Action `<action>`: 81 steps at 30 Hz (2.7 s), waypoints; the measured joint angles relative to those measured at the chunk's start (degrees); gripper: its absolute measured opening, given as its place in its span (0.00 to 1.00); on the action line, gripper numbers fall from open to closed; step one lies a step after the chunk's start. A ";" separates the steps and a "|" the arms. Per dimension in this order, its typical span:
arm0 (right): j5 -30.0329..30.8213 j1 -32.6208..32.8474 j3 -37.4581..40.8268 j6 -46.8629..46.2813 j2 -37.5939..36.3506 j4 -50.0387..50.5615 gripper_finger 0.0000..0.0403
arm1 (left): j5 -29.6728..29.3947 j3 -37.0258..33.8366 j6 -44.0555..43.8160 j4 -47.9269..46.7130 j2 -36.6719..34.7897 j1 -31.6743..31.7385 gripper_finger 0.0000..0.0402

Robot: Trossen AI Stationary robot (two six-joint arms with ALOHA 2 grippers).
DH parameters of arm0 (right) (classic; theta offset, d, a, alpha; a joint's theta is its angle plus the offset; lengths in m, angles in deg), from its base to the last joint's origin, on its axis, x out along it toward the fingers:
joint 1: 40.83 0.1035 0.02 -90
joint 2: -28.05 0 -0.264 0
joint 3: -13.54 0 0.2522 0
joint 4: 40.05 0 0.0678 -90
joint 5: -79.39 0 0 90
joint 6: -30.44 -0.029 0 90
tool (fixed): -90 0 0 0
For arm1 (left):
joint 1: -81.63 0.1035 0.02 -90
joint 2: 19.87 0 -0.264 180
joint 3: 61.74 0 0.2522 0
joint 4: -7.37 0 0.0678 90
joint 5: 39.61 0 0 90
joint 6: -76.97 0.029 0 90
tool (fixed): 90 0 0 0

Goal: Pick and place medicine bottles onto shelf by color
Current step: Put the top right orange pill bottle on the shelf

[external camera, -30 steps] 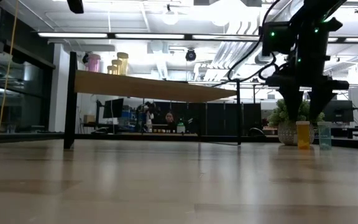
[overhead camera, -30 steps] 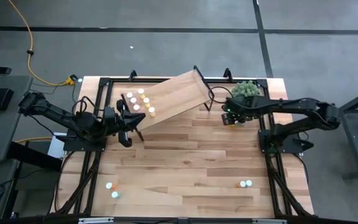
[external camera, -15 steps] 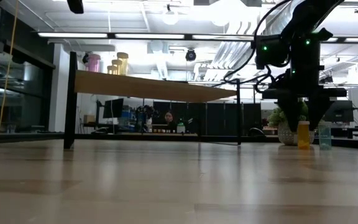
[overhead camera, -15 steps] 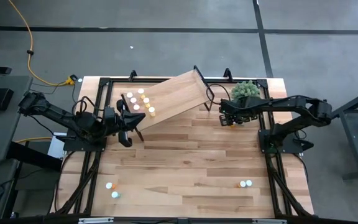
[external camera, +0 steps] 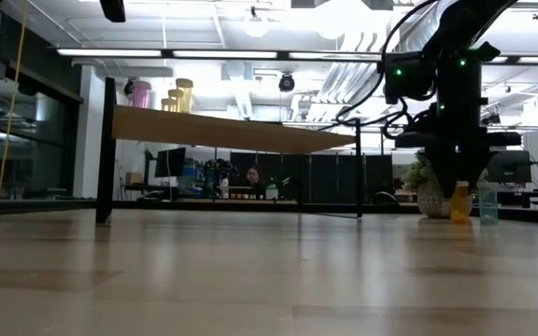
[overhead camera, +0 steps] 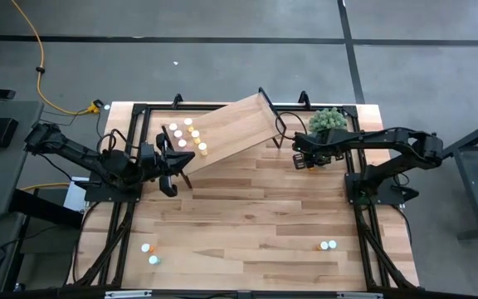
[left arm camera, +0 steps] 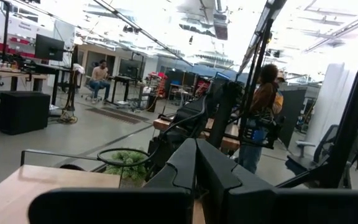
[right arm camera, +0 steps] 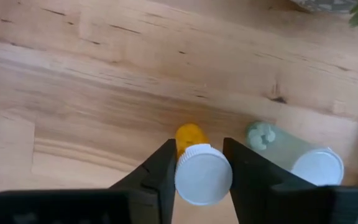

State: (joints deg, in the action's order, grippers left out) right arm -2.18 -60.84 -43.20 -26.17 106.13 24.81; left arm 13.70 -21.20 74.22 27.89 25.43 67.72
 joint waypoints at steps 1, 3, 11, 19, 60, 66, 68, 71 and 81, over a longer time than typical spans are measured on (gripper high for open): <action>0.00 0.00 -0.24 0.09 0.00 0.50 0.26 | 0.00 0.00 0.00 0.00 0.00 0.00 0.00; -0.03 0.00 -1.19 0.85 -0.02 1.28 0.26 | 0.00 0.00 0.00 0.00 0.00 0.00 0.00; -1.75 4.77 -15.09 12.60 -2.72 9.58 0.27 | -0.01 -0.02 -0.02 3.57 -2.15 0.00 0.00; -3.38 15.78 -32.76 21.06 -3.62 0.44 0.27 | -2.21 0.00 0.42 4.71 -7.13 0.00 0.00; 8.45 7.00 -84.03 29.84 41.97 34.76 0.27 | -14.27 0.11 -13.61 -12.64 -8.50 -0.15 0.00; 8.72 4.86 -84.03 29.42 41.97 36.10 0.27 | -14.27 0.11 -13.61 -12.63 -8.50 -0.15 0.00; 7.37 4.30 -84.02 29.50 41.97 36.02 0.27 | -14.27 0.11 -13.61 -12.63 -8.52 -0.15 0.00; 6.98 3.71 -83.70 29.56 41.92 35.73 0.27 | -14.27 0.11 -13.61 -12.63 -8.50 -0.15 0.00; 6.14 2.75 -83.70 32.32 41.92 33.16 0.30 | -14.27 0.11 -13.61 -12.64 -8.50 -0.15 0.00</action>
State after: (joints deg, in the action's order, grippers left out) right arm 3.96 -58.08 -126.89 6.15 148.06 57.97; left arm -0.57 -21.09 60.61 15.25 16.93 67.57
